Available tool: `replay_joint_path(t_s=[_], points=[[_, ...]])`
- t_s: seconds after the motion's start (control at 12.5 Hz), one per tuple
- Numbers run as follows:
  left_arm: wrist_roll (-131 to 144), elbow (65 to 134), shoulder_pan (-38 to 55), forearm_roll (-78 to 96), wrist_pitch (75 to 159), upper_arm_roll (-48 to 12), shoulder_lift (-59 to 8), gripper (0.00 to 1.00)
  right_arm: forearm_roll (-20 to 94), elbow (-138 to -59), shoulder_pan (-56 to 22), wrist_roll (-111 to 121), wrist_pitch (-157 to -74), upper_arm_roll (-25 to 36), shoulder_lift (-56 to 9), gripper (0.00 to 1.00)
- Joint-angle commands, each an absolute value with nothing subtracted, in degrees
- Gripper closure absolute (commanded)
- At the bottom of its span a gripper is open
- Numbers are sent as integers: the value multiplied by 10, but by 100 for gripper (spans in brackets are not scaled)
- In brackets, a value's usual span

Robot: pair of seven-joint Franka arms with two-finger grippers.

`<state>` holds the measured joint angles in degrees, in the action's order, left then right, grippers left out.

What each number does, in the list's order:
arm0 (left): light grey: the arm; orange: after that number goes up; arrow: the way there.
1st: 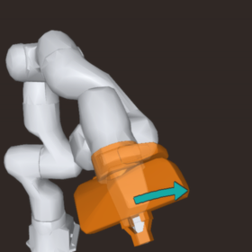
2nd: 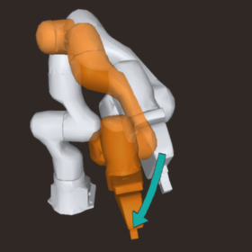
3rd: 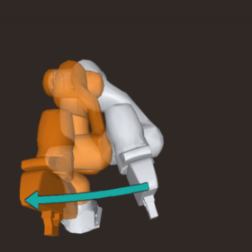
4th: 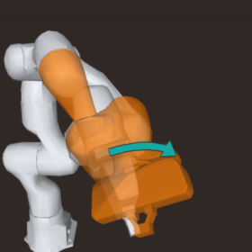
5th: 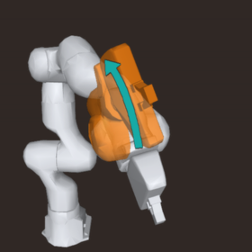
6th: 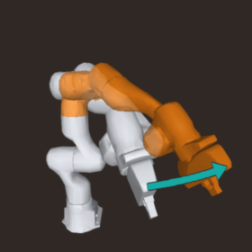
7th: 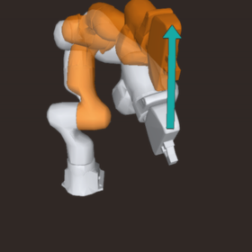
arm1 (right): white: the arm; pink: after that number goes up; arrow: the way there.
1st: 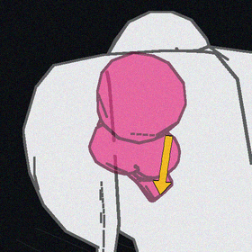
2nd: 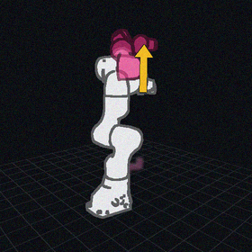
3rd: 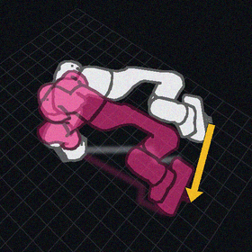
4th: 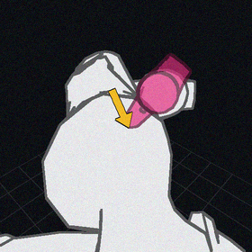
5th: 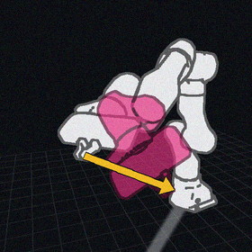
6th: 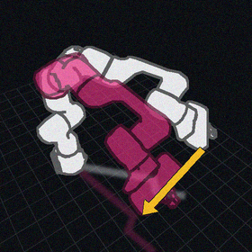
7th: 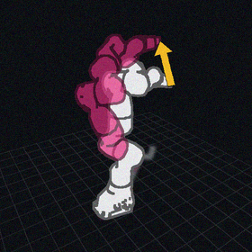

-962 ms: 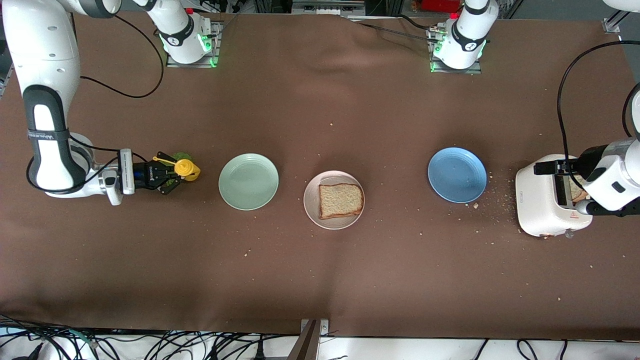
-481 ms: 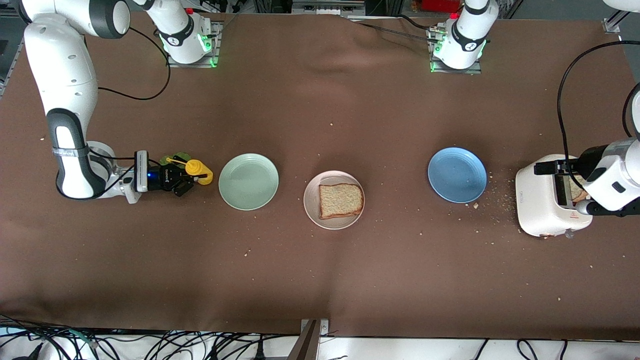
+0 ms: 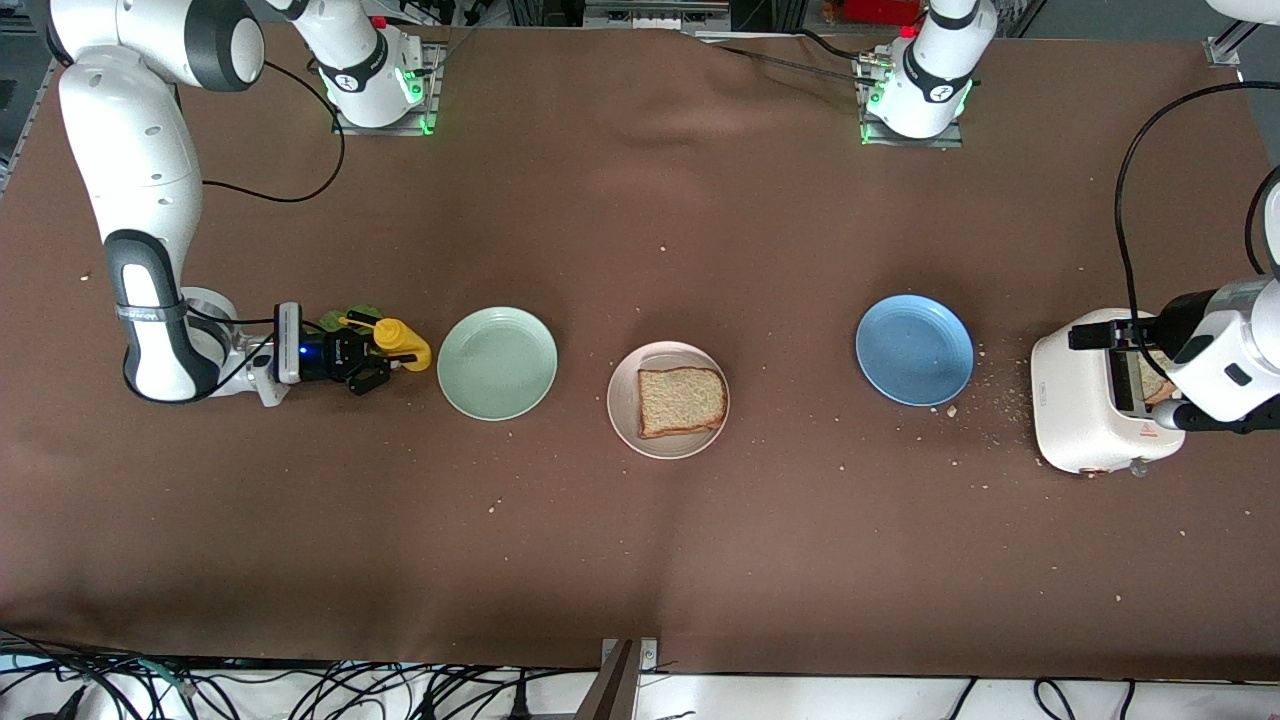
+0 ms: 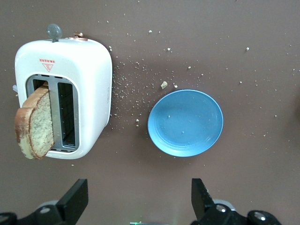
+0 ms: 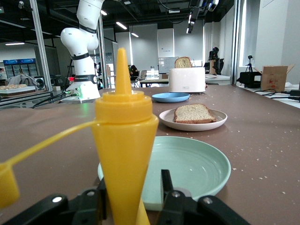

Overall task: Make sandwich in beige plate with both arms
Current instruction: 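Set the mustard bottle back beside the green plate and open the right gripper, then grasp the green lettuce leaf with the right gripper and lift it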

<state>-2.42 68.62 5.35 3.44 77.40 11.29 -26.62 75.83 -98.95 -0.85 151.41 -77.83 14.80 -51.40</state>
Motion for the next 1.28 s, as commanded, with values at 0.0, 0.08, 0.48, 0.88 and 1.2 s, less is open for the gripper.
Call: replay_joint_path(t_s=[0.0, 0.08, 0.48, 0.88, 1.2], points=[[-30, 687, 52, 29, 776, 112, -261, 2, 733, -971, -2, 1470, -763, 165, -496, 0], [-29, 688, 53, 29, 776, 112, -261, 3, 712, -969, -3, 1444, -764, 179, -478, 0], [-28, 687, 53, 28, 776, 113, -261, 3, 558, -923, -16, 1238, -788, 247, -412, 0], [-16, 690, 52, 27, 786, 113, -262, 2, 405, -961, -142, 1118, -940, 354, -366, 0], [-6, 690, 54, 29, 786, 112, -262, 2, 403, -1088, -299, 1126, -1094, 448, -350, 0]])
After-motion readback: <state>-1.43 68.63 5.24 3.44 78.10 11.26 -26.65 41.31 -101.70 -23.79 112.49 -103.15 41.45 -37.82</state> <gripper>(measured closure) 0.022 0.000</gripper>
